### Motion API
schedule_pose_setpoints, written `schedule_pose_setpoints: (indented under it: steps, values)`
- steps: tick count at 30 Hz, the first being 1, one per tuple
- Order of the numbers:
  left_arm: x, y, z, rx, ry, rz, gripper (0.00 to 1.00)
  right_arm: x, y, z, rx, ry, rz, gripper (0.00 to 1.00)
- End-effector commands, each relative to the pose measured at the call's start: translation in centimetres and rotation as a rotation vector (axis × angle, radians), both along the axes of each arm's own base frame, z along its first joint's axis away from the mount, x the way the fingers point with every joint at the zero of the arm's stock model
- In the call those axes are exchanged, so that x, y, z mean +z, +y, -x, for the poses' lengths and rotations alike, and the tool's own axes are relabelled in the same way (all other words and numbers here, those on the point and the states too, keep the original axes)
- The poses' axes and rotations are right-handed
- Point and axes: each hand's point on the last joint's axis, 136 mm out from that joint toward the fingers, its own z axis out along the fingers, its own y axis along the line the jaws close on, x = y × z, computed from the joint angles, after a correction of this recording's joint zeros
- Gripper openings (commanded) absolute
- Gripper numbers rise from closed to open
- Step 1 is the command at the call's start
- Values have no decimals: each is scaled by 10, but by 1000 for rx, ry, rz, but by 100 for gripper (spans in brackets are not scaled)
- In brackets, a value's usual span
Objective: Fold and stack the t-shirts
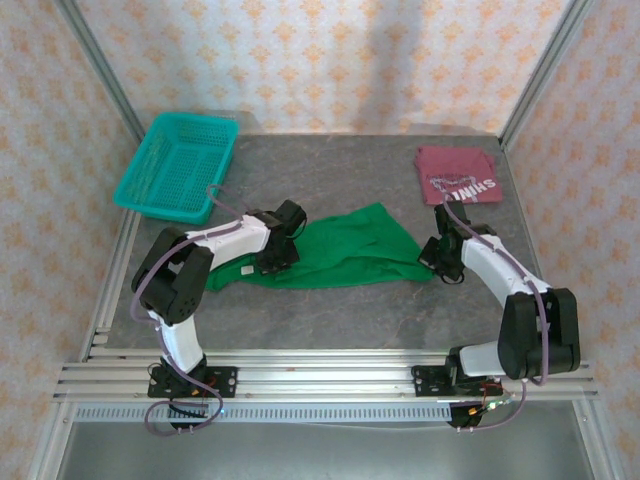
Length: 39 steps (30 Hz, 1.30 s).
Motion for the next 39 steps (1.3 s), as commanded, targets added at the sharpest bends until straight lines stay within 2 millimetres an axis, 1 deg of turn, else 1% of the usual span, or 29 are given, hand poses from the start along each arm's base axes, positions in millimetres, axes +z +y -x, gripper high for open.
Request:
schedule_pose_setpoints:
  steps: [1,3,7,10,12,14,15,18,20,22,23,26,31,34,36,39]
  values:
    - [32,1,-11,-32,-87,-13,0,9,-10,9,-15,-2,47,15]
    - [54,2,-15,-37,-138,0,0,15,-12,9,-20,-17,55,26]
    - [98,0,-20,-45,-241,48,0,29,-13,6,-36,-54,53,39]
    - [125,-2,-20,-52,-296,84,0,37,-13,0,-44,-78,46,44]
    - [136,-2,-19,-59,-313,102,0,44,-14,-5,-46,-92,53,47]
    - [140,-6,-17,-75,-308,123,0,47,-15,-10,-43,-100,57,50]
    - [140,-8,-15,-87,-300,136,0,46,-14,-12,-39,-92,54,50]
    - [131,-13,-11,-104,-269,153,0,33,-10,-9,-36,-24,32,49]
    - [123,-11,-9,-103,-250,144,0,23,-9,-6,-44,16,24,49]
    - [122,-11,-7,-98,-249,147,0,16,-10,-5,-52,27,27,49]
    - [124,-11,-7,-97,-252,150,0,15,-11,-4,-57,27,29,49]
    - [135,-9,-8,-91,-282,157,0,6,-22,-2,-93,54,53,48]
    - [158,-6,-8,-92,-336,180,0,-5,-28,-6,-119,67,32,44]
    - [171,-5,-6,-95,-368,195,0,-11,-27,-10,-128,76,14,41]
    - [176,-5,-5,-99,-383,204,0,-15,-25,-12,-135,82,0,39]
    - [178,-5,-4,-103,-385,213,0,-24,-21,-12,-145,116,-24,37]
